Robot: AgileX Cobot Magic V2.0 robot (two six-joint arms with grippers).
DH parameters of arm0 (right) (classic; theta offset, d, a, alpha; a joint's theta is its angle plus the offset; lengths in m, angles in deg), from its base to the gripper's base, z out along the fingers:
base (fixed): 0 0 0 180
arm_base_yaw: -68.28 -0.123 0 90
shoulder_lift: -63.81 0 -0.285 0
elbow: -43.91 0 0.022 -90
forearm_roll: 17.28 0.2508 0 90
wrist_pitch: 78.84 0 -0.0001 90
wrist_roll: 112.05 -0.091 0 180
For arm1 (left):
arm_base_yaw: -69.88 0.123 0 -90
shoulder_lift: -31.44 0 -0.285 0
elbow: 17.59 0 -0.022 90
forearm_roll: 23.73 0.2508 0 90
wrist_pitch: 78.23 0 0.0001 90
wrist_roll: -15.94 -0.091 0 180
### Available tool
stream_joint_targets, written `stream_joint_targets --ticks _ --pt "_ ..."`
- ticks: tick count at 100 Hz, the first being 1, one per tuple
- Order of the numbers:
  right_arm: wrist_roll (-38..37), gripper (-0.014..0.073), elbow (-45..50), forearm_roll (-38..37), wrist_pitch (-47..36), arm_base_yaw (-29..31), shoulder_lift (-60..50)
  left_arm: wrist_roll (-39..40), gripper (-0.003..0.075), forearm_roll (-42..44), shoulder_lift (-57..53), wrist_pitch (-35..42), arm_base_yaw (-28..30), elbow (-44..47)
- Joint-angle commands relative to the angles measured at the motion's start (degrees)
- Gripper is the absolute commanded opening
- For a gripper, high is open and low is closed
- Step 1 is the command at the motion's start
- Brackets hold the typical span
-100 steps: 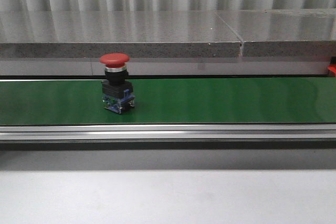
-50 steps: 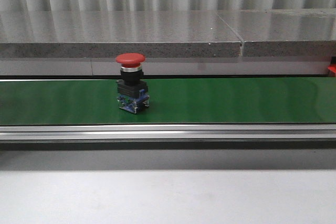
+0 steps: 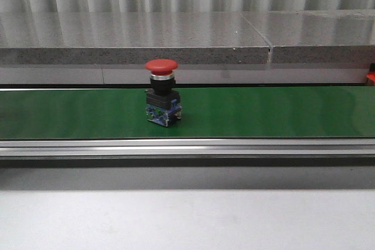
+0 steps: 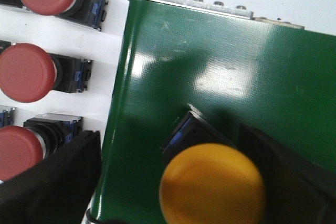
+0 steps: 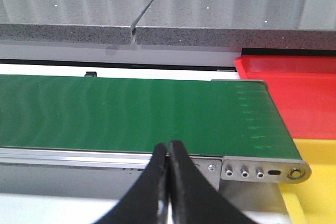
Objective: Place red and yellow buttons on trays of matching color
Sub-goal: 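Open the left gripper and lift it away from the yellow button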
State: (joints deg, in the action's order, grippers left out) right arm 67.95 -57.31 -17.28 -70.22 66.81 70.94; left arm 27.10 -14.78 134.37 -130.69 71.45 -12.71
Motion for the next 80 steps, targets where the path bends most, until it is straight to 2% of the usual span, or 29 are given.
stream_joint_targets --ticks 1,24,49,80 --pt "0.0 -0.0092 -0.9 -0.3 -4.8 0.0 -0.5 -1.0 0.0587 -0.2 -2.2 1.0 -0.4 -1.8" --pt "0.0 -0.0092 -0.9 -0.3 -4.8 0.0 -0.5 -5.8 0.0587 -5.3 -4.2 1.0 -0.4 -3.5" --pt "0.0 -0.0092 -0.9 -0.3 -4.8 0.0 -0.5 -8.5 0.0587 -5.7 -8.8 1.3 -0.9 -5.5" --pt "0.0 -0.0092 -0.9 -0.3 -4.8 0.0 -0.5 -9.0 0.0587 -5.5 -18.3 3.4 -6.5 -4.0"
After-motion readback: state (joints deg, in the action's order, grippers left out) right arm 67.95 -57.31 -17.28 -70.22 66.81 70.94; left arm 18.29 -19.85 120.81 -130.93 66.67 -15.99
